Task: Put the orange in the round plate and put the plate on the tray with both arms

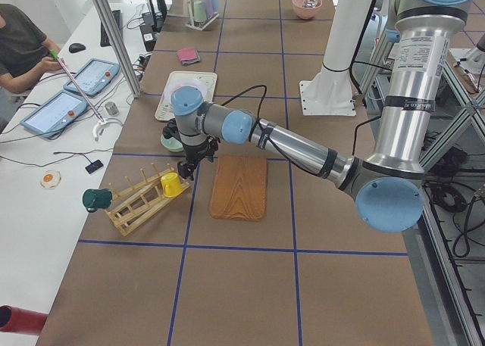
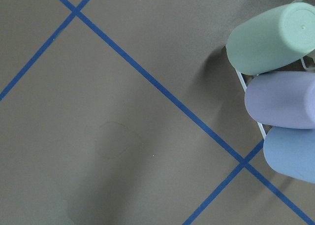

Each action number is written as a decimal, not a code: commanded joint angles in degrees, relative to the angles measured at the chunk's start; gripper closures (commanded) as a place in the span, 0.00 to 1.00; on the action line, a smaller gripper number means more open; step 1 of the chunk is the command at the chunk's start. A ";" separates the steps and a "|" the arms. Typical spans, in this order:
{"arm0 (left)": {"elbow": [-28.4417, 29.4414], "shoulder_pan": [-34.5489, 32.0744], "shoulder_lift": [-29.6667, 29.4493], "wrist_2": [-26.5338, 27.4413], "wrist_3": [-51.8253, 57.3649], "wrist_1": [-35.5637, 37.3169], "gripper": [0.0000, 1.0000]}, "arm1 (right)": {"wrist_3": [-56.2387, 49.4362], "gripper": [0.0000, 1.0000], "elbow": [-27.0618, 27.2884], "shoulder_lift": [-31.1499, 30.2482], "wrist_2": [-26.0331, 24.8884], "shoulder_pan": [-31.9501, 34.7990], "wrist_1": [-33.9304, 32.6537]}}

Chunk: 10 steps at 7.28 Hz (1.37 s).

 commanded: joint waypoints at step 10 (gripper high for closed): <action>-0.92 0.24 -0.07 0.11 0.10 -0.17 0.01 | -0.18 0.00 -1.92 -0.11 -2.79 -0.17 0.26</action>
